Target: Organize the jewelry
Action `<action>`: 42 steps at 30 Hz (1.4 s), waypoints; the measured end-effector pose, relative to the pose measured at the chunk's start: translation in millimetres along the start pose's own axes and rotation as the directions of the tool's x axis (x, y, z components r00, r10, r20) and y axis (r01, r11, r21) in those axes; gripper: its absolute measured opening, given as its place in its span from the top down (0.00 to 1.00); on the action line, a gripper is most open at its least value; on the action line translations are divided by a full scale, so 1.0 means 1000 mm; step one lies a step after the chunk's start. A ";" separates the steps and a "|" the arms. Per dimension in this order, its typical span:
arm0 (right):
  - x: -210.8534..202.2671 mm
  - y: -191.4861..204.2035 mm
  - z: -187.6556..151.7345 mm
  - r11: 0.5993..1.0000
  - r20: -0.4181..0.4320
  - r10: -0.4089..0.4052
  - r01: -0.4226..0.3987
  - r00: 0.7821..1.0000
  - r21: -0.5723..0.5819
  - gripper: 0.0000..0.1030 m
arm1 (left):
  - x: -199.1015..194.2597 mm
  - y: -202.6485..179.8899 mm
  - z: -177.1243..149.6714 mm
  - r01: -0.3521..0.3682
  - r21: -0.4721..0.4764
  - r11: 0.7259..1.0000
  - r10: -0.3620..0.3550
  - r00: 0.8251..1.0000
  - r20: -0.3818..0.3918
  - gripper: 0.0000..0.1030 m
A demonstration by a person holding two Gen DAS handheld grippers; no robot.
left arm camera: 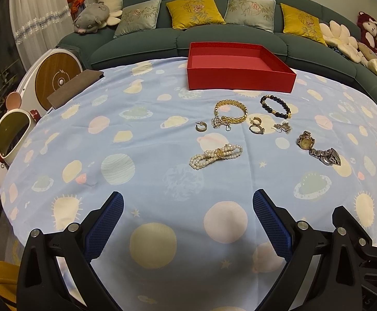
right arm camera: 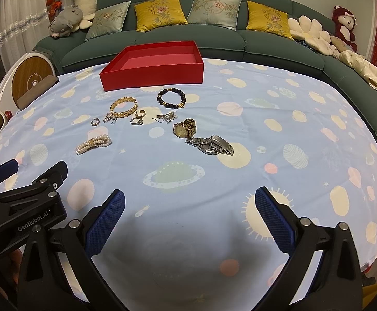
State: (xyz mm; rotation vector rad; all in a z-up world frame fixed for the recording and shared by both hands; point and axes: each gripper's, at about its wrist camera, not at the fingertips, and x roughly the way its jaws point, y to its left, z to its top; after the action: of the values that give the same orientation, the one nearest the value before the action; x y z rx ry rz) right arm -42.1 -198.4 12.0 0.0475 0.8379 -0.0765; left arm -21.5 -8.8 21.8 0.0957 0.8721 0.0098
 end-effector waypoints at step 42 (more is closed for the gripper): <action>0.067 -0.034 0.048 0.984 -0.041 0.096 -0.089 0.995 0.152 0.12 | 0.055 0.043 0.019 0.022 -0.123 0.992 -0.032 0.996 -0.079 0.06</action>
State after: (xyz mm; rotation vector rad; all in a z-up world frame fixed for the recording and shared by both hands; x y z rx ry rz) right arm 35.0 -238.6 -6.2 0.2304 0.8758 -0.0512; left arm 29.8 35.0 -4.5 -0.0314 0.9516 0.0419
